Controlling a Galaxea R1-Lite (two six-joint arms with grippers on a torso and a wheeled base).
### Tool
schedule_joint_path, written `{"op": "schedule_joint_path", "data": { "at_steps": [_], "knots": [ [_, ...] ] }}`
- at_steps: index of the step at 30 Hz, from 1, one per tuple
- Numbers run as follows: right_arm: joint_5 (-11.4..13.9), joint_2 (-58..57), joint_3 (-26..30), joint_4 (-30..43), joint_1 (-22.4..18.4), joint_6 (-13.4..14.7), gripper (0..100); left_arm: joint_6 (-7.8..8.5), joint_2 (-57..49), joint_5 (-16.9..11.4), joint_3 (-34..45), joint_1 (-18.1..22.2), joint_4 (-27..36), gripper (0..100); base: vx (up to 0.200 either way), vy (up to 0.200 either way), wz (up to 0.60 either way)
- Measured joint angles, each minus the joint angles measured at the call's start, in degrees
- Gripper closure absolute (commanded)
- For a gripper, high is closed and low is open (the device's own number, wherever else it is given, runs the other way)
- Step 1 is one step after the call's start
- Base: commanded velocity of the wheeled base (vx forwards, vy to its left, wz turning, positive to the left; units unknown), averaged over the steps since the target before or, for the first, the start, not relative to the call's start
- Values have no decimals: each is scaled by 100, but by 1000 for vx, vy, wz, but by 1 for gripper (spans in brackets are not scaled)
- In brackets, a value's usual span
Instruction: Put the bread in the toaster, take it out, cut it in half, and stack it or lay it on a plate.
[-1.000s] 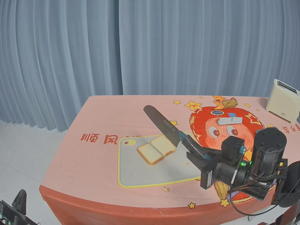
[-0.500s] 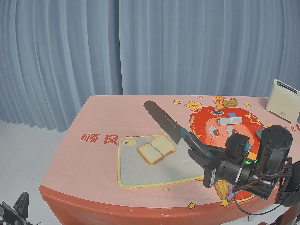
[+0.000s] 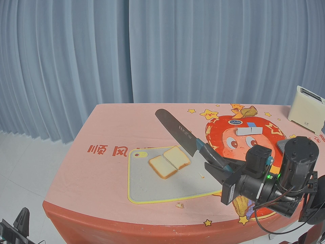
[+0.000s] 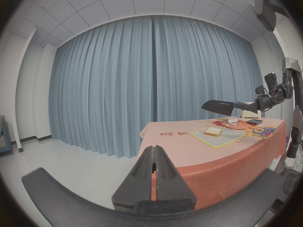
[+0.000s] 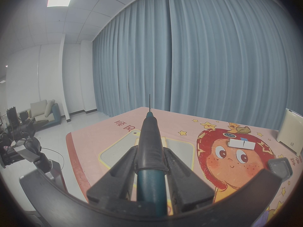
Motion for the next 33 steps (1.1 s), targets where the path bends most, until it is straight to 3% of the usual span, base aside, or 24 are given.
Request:
{"op": "schedule_joint_path", "data": {
  "at_steps": [14,33],
  "knots": [
    [5,-80,-48,5,-116,5,100,0,-5,-2,0,-2,0,100,0,0,0],
    [74,-227,-207,13,-944,-138,100,2,-2,-5,0,-2,2,100,0,0,0]
  ]
}}
